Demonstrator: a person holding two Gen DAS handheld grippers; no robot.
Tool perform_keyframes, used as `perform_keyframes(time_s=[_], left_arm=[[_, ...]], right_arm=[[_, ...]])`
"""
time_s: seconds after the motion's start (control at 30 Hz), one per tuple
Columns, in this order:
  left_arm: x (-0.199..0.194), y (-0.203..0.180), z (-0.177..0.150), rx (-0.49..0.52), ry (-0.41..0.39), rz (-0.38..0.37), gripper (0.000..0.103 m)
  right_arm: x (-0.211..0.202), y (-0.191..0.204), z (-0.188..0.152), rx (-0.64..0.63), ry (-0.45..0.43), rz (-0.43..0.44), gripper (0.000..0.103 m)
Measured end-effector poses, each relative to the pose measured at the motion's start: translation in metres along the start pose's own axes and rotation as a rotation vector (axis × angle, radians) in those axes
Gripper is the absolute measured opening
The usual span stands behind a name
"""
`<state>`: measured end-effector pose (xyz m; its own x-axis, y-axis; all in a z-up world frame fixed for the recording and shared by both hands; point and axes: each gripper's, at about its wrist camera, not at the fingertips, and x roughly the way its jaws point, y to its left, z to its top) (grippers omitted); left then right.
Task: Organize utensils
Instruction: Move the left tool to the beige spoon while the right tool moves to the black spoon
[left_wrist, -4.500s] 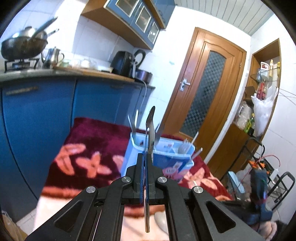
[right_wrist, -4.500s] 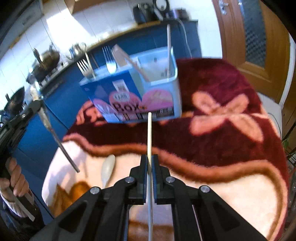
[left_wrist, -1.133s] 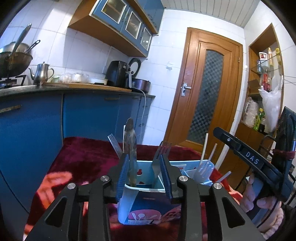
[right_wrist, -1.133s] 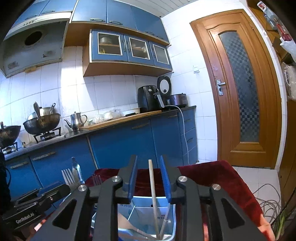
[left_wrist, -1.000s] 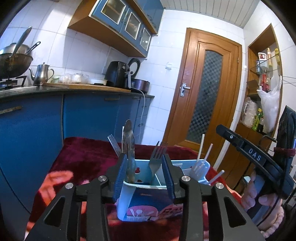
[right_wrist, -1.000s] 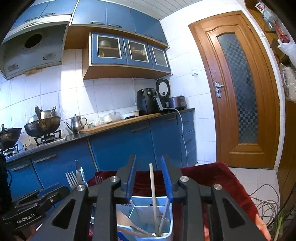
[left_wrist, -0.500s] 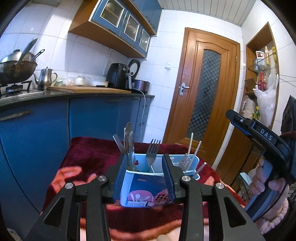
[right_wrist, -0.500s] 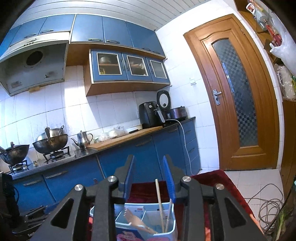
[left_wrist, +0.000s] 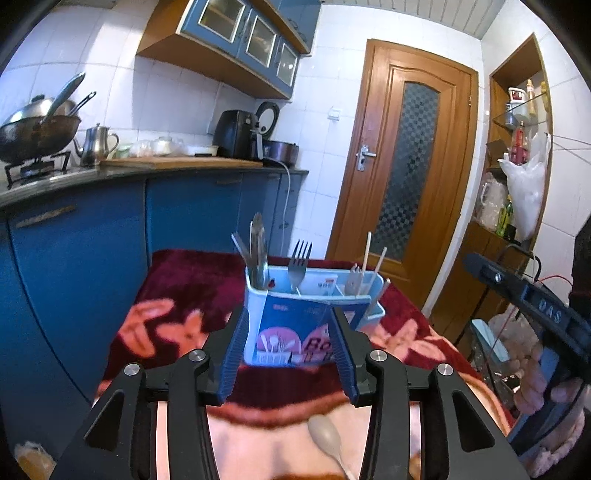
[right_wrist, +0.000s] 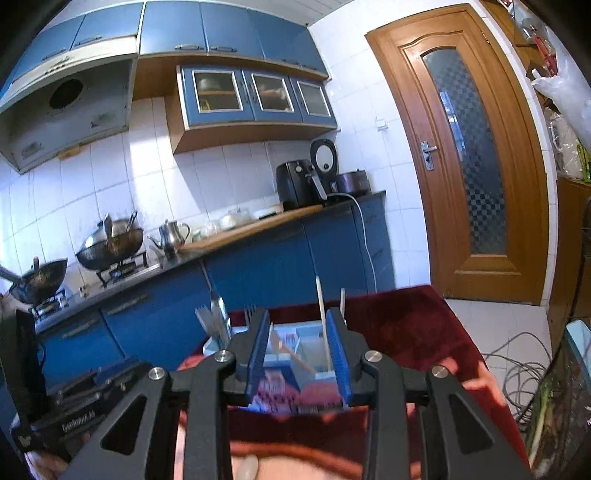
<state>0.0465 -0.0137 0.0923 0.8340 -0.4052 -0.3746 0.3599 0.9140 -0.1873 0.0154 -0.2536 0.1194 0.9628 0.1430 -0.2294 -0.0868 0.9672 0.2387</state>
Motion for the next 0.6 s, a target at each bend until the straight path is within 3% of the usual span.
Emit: perform_keyframes(time_s=[0.6], left_arm=[[-0.018, 0.003, -0.043, -0.038, 0.105, 0.02, 0.046]], right_arm=[[-0.023, 0.002, -0.081, -0.027, 0.224, -0.001, 0.038]])
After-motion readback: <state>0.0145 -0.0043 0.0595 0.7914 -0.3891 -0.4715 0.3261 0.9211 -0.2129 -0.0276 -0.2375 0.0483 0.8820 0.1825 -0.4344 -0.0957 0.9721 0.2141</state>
